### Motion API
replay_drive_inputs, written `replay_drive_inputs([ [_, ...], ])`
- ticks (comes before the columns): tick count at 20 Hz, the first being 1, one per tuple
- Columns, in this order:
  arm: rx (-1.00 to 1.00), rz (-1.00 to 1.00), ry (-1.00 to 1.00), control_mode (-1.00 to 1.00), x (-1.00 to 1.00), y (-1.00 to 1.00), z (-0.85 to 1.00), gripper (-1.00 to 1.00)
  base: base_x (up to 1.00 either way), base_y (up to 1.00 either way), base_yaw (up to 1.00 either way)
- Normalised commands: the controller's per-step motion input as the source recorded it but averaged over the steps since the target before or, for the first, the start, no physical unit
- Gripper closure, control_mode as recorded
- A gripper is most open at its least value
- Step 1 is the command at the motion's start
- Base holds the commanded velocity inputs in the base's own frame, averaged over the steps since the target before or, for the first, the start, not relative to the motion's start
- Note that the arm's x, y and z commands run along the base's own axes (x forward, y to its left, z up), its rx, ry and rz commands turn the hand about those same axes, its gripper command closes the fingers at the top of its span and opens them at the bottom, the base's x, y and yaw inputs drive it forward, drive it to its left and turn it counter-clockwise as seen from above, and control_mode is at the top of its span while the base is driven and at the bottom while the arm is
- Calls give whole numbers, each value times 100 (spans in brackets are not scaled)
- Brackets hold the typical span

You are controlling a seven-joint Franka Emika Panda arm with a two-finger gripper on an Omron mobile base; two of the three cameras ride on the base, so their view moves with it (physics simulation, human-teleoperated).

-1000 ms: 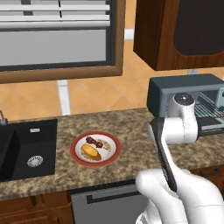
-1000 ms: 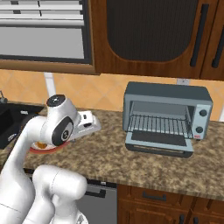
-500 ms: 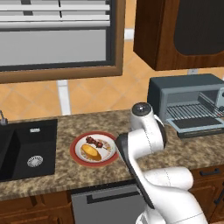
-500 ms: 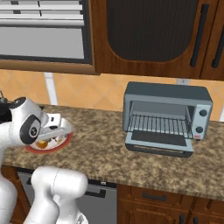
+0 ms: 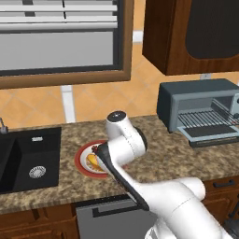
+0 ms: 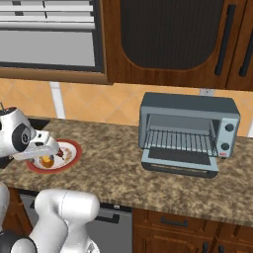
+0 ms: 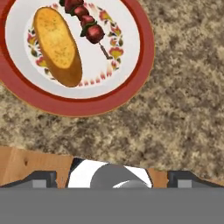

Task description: Pick up the kebab skewer and baguette bread, and place them inside the toaster oven. Close the toaster oven door and start by setting the timer.

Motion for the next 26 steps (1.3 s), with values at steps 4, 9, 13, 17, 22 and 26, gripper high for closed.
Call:
replay_drive_inputs([
  [4, 0, 4, 16, -100, 52, 41, -50, -100, 0, 0, 0],
  [9, 0, 3, 16, -100, 63, 47, -58, -100, 0, 0, 0],
  [13, 0, 3, 3, -100, 38, 25, -41, -100, 0, 0, 0],
  [17, 0, 2, 0, -100, 33, 18, -28, -100, 0, 0, 0],
  [22, 0, 0, 0, -100, 12, 0, -21, -100, 0, 0, 0],
  [26, 1, 0, 0, -100, 0, 0, -30, -100, 0, 0, 0],
])
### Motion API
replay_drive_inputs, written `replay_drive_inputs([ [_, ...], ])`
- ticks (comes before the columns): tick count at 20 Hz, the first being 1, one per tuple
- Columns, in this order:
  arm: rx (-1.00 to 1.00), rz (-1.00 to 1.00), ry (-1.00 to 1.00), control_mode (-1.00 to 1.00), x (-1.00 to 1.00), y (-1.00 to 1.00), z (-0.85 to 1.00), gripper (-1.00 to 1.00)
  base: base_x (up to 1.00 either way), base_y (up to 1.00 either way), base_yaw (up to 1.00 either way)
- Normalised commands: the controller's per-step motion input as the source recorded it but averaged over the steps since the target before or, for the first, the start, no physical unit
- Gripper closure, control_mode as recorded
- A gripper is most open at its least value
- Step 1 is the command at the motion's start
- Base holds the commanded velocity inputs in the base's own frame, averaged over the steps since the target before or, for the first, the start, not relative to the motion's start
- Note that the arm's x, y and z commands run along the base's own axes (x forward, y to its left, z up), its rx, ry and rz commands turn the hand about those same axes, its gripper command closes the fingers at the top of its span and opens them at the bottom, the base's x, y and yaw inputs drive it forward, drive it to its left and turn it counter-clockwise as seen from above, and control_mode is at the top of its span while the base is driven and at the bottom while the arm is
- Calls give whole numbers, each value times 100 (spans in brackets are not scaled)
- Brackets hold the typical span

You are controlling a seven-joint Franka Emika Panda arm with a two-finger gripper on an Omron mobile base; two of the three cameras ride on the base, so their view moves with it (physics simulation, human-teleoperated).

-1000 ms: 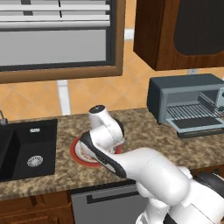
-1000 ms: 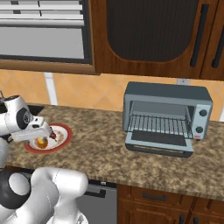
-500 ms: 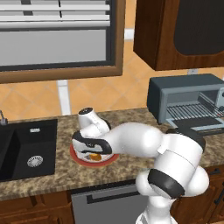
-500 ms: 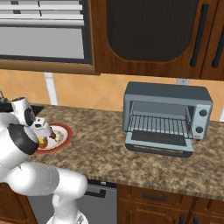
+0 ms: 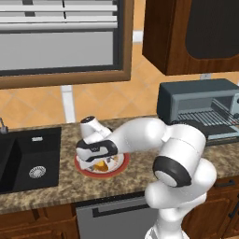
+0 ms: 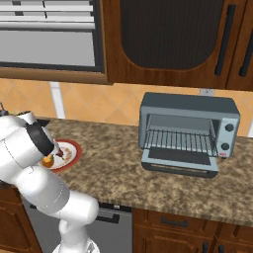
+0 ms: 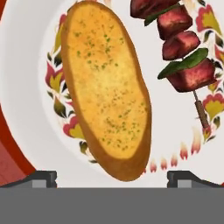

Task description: Pick up the kebab skewer and baguette bread, and place them inside the toaster oven. Close the toaster oven door and start by setting the timer.

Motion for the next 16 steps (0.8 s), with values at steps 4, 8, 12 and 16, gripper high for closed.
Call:
replay_drive_inputs([
  [4, 3, 2, 0, -100, 3, 0, -24, -100, 0, 0, 0],
  [8, 4, 2, 0, -100, 12, 0, -10, -100, 0, 0, 0],
  [12, 6, 2, 0, -100, 24, 0, -2, -100, 0, 0, 0],
  [16, 5, 2, 0, -100, 21, 0, -8, -100, 0, 0, 0],
])
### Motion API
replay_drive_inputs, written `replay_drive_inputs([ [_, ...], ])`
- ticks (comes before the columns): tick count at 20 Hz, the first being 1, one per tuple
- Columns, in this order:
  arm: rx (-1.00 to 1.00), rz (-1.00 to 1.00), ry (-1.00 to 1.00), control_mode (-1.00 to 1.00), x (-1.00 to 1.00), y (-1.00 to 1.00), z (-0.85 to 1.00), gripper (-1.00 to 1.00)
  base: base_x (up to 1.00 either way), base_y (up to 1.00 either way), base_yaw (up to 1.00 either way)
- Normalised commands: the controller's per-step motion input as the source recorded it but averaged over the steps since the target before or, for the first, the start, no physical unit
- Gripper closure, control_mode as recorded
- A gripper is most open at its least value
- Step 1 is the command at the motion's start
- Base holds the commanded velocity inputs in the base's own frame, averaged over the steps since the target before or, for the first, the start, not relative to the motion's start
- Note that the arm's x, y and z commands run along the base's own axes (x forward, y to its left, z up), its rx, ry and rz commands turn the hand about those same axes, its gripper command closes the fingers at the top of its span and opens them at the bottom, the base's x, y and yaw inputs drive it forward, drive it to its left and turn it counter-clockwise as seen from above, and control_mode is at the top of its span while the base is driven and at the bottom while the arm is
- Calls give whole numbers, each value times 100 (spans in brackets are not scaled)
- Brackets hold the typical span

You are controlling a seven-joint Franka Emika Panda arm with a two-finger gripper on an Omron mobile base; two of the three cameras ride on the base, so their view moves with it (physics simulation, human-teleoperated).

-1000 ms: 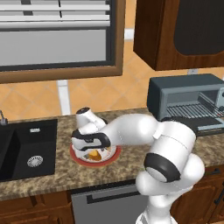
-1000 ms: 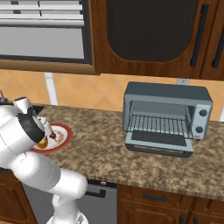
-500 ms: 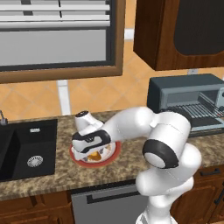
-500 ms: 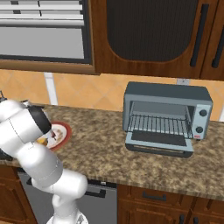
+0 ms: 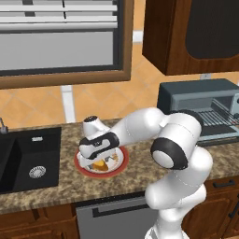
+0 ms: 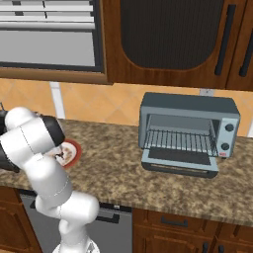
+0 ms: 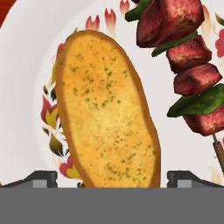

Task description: Pick up the kebab skewer and baguette bread, and place them inside the toaster oven. Close the toaster oven door and start by setting the timer.

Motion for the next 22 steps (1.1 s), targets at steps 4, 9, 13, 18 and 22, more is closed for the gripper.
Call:
replay_drive_inputs([
  [4, 9, 3, 0, -100, 5, 0, -24, -100, 0, 0, 0],
  [9, 7, 4, -2, -100, 5, 0, -9, -100, 0, 0, 0],
  [13, 6, 4, -3, -100, 1, 0, -16, -100, 0, 0, 0],
  [18, 6, 3, -2, -100, 16, 0, -19, -100, 0, 0, 0],
  [22, 8, 1, 0, -100, 6, 0, -39, 100, 0, 0, 0],
])
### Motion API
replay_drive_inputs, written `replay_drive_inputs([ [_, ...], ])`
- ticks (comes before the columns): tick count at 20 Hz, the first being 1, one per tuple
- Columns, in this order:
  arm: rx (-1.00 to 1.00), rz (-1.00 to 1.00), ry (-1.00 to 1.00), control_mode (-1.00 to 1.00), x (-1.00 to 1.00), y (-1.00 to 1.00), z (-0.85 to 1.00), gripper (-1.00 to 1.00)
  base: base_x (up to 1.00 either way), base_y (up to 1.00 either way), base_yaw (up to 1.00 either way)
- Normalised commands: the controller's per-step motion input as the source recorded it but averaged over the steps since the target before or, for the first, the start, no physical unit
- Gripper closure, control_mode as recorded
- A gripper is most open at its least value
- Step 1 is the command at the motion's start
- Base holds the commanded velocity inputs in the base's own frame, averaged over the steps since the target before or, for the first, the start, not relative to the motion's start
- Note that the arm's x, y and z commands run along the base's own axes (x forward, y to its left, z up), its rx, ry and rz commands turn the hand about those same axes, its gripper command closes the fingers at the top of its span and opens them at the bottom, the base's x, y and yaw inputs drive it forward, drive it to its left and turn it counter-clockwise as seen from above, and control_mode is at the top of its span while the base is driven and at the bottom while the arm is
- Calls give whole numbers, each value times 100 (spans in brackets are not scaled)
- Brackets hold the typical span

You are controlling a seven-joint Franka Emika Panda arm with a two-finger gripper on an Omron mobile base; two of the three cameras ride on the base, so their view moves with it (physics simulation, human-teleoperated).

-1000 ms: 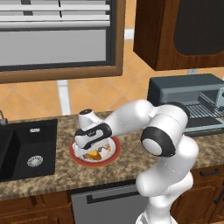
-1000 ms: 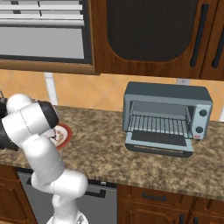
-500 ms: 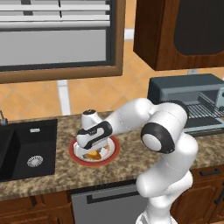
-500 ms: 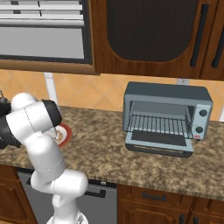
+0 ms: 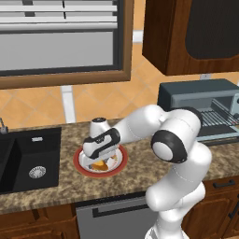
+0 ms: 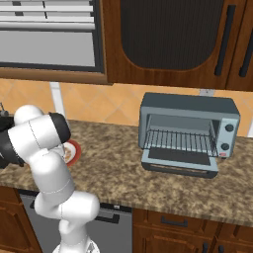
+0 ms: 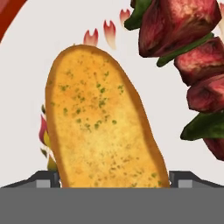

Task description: Pick up the kebab skewer and baguette bread, and place them inside the toaster oven. Close the toaster oven door and start by setting the timer.

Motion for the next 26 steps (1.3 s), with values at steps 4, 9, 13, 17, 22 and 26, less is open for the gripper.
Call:
replay_drive_inputs([
  [4, 9, 0, -5, -100, 0, 0, -27, 100, 0, 0, 0],
  [9, 9, 0, -5, -100, -3, -26, 10, 100, 0, 0, 0],
  [13, 21, 2, -1, -100, -59, -47, 100, 100, 0, 0, 0],
  [17, 14, 0, 1, -100, -62, -79, 100, 100, 0, 0, 0],
  [22, 1, 0, -5, -100, -39, -100, 72, 100, 0, 0, 0],
  [26, 0, -1, 0, -100, -1, -100, 36, 100, 0, 0, 0],
])
